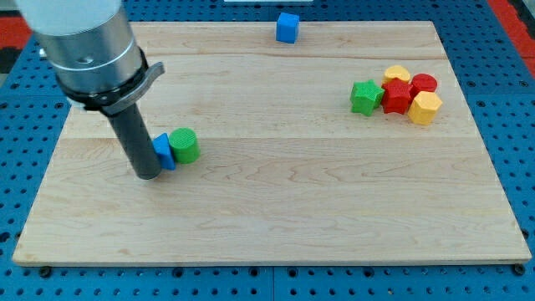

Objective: Push the green circle away from the blue triangle and push towards up

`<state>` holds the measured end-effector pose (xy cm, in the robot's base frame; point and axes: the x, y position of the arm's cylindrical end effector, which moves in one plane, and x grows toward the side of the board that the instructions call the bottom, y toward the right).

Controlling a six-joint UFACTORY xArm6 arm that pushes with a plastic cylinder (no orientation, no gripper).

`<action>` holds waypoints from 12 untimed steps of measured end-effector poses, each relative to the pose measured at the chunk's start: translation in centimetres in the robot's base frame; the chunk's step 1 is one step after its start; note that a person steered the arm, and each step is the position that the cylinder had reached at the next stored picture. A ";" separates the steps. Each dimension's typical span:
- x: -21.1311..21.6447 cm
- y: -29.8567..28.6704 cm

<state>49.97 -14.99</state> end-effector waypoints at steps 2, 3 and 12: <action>-1.9 2.9; -3.3 3.7; -5.2 10.5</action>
<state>44.81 -4.49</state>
